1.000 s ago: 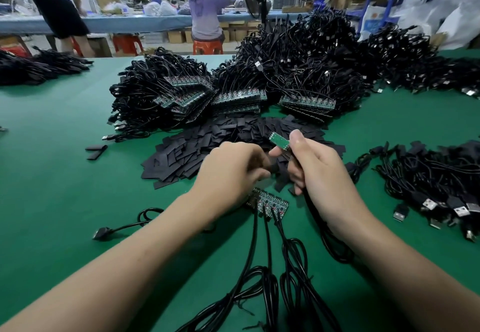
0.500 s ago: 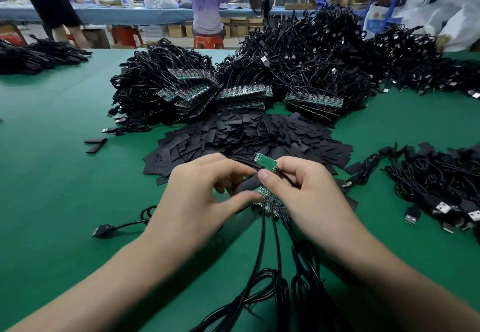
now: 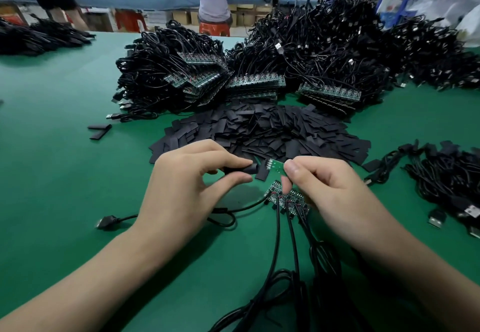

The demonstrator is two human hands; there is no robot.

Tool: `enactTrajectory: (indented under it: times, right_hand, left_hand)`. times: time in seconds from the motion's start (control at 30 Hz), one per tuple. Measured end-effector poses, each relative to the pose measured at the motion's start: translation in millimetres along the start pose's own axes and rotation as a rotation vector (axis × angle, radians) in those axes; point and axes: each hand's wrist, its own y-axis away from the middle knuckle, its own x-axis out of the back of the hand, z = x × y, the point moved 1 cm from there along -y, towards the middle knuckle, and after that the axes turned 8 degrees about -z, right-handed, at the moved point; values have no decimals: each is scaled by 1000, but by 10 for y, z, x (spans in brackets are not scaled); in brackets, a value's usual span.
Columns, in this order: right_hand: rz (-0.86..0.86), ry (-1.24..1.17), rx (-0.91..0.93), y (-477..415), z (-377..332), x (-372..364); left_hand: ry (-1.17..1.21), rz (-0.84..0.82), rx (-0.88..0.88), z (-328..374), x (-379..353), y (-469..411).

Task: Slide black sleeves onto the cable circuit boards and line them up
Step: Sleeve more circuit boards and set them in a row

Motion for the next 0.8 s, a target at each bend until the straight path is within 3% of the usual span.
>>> enactTrajectory:
  times: [0.3,0.53,0.8]
  right_hand:
    - [-55,74,-50,-5,8,-54]
    - [-98,-52,-103,-9,31,-48]
    - [-65,98,-48,3,-32,-72]
  left_hand:
    - [-111,-25,-126,-9,-2,28]
    - [-245,-37,-288,-56,4,6]
    - [-110,-162,-222,-108,2,-3]
